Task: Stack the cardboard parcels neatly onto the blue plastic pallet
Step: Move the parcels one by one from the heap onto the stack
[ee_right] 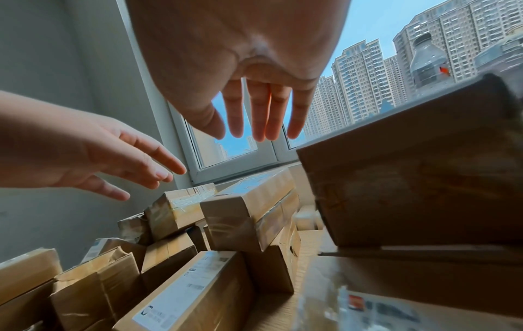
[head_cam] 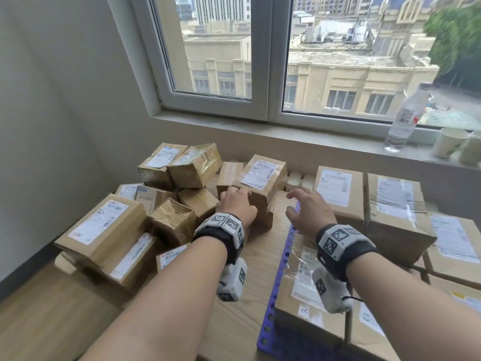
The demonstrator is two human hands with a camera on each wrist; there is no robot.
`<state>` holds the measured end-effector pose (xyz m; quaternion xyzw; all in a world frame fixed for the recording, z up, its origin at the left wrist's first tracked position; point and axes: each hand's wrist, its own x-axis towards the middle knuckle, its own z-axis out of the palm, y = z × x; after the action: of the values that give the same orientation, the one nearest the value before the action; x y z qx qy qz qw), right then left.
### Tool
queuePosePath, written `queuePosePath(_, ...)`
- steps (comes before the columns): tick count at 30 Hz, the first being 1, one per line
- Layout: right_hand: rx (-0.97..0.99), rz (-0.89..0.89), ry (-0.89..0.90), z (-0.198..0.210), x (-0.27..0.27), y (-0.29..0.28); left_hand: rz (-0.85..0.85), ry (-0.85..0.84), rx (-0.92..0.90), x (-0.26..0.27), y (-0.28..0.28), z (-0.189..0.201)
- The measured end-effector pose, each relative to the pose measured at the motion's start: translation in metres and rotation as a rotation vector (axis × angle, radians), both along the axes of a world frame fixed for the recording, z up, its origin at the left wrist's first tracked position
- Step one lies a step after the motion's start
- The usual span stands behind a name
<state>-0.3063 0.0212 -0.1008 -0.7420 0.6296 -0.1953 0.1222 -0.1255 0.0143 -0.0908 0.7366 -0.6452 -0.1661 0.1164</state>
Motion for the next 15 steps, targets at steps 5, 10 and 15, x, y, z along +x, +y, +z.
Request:
queuePosePath(5,0.040,-0.078,-0.004,-0.005,0.040,-0.032,-0.036,0.030,0.006,0.041,-0.041,-0.002)
queuePosePath(10,0.091,-0.185,-0.065,-0.016,0.072,-0.067,-0.099,0.069,0.059,0.072,-0.085,-0.015)
queuePosePath(15,0.205,-0.369,-0.234,-0.035,0.080,-0.078,-0.156,0.165,0.113,0.080,-0.121,-0.030)
